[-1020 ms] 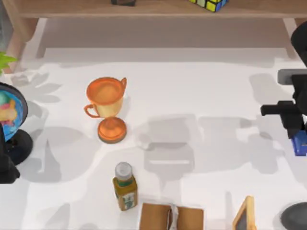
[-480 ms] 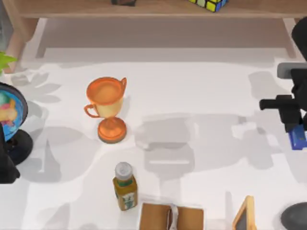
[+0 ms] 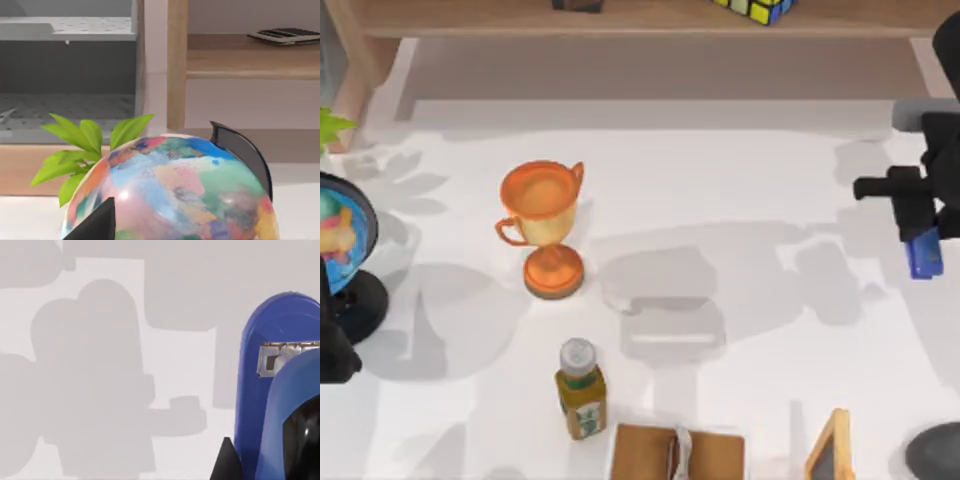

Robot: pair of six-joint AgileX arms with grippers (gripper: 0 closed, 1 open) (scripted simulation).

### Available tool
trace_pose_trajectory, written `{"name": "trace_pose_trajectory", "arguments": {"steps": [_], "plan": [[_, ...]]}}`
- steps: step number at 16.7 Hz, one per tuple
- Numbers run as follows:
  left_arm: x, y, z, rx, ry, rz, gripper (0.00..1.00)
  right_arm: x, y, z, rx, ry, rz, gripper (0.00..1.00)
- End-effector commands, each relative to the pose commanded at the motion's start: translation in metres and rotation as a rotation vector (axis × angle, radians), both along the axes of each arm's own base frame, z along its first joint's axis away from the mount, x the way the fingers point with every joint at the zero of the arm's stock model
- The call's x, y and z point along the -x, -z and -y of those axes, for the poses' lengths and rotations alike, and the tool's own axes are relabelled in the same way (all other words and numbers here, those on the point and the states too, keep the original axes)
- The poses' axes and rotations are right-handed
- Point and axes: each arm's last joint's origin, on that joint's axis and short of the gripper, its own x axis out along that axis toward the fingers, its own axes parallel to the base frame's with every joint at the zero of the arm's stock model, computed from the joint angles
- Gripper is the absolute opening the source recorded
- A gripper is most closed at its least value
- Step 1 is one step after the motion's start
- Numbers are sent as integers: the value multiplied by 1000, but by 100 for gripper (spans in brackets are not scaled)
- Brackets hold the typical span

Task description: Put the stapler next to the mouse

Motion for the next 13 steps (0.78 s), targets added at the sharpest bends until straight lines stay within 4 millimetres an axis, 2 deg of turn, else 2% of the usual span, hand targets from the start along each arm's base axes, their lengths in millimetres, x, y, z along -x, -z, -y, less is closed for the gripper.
{"name": "trace_pose_trajectory", "arguments": {"steps": [7, 13], "plan": [[0, 0, 0, 0, 0, 0, 100, 1, 6, 3, 17, 4, -10, 0], [0, 0, 0, 0, 0, 0, 100, 10, 24, 5, 55, 16, -90, 0]]}}
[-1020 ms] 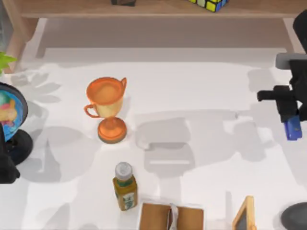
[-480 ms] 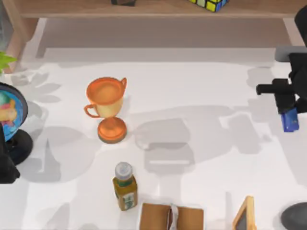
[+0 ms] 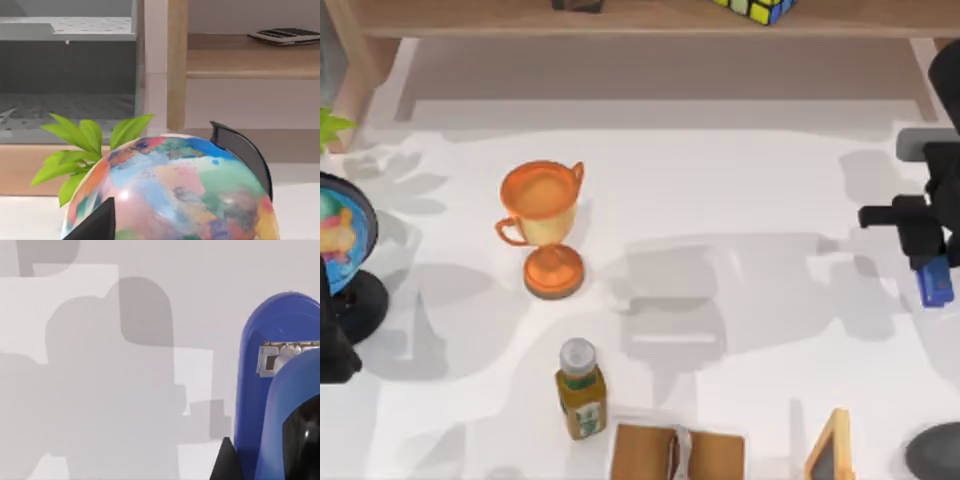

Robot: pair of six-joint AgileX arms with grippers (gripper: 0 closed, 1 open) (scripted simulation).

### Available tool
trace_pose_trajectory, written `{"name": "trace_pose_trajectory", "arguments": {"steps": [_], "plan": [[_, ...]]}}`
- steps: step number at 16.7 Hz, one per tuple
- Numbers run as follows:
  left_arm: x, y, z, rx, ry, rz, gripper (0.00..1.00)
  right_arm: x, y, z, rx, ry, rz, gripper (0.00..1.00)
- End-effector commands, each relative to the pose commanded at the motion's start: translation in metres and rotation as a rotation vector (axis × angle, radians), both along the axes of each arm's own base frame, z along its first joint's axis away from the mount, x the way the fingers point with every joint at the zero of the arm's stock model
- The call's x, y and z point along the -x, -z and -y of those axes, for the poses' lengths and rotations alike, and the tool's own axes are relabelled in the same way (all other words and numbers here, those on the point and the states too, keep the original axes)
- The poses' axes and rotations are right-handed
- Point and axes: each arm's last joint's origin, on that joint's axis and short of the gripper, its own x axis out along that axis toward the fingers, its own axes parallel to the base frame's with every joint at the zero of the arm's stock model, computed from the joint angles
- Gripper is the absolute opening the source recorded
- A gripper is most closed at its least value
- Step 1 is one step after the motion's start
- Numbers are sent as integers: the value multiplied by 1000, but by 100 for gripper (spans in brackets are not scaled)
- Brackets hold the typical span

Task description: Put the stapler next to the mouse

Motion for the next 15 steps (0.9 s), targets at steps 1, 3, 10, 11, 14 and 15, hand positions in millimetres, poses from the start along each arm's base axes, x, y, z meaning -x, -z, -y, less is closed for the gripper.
{"name": "trace_pose_trajectory", "arguments": {"steps": [1, 3, 10, 11, 14, 15], "plan": [[0, 0, 0, 0, 0, 0, 100, 2, 6, 0, 6, 2, -20, 0], [0, 0, 0, 0, 0, 0, 100, 6, 19, 0, 16, 5, -65, 0], [0, 0, 0, 0, 0, 0, 100, 7, 24, 0, 19, 5, -83, 8], [0, 0, 0, 0, 0, 0, 100, 7, 24, 0, 19, 5, -83, 15], [0, 0, 0, 0, 0, 0, 100, 7, 24, 0, 19, 5, -83, 38], [0, 0, 0, 0, 0, 0, 100, 7, 24, 0, 19, 5, -83, 45]]}}
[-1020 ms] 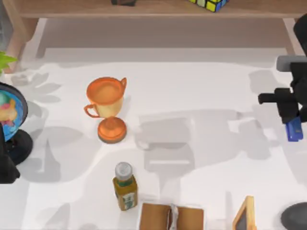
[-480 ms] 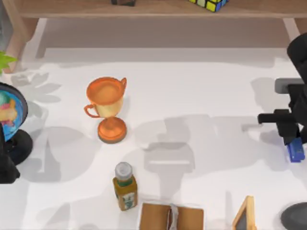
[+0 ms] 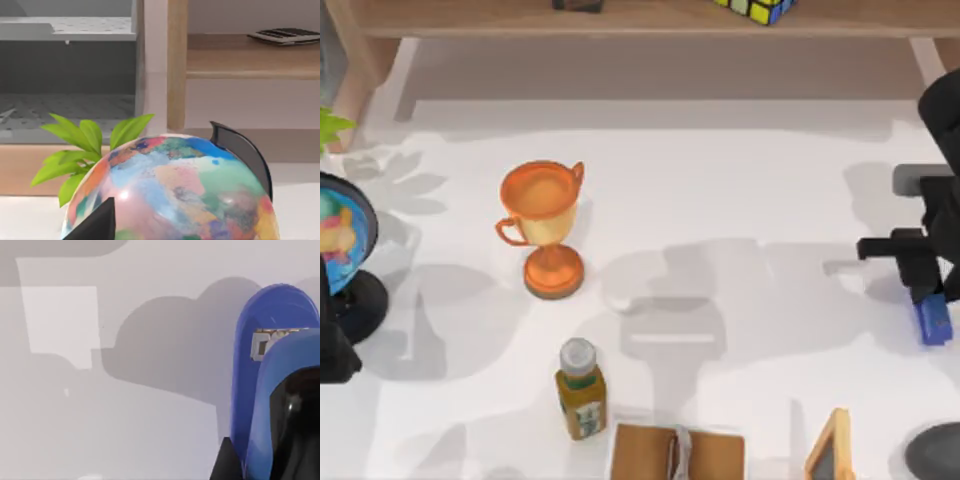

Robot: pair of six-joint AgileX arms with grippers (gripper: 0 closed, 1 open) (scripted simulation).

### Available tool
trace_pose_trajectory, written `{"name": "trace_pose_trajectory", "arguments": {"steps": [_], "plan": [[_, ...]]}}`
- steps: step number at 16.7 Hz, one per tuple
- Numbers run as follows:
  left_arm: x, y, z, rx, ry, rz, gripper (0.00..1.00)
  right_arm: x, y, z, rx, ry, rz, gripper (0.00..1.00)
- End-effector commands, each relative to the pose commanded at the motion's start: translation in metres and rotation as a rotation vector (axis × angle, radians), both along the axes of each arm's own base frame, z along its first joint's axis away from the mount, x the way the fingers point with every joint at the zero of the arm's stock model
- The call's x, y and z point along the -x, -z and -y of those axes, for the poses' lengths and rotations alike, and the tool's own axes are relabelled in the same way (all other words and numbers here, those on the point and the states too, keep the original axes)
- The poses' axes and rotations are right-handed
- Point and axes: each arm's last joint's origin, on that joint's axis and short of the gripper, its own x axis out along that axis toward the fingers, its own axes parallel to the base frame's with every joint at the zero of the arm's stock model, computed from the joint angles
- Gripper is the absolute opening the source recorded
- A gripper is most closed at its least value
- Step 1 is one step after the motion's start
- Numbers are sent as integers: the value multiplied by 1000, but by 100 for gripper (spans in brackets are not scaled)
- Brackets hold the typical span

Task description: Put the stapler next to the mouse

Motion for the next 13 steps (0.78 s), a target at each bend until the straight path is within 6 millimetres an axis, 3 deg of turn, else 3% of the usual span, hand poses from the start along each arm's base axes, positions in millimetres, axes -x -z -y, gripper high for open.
{"name": "trace_pose_trajectory", "arguments": {"steps": [7, 13], "plan": [[0, 0, 0, 0, 0, 0, 100, 0, 0, 0, 0, 0, 0, 98], [0, 0, 0, 0, 0, 0, 100, 0, 0, 0, 0, 0, 0, 100]]}}
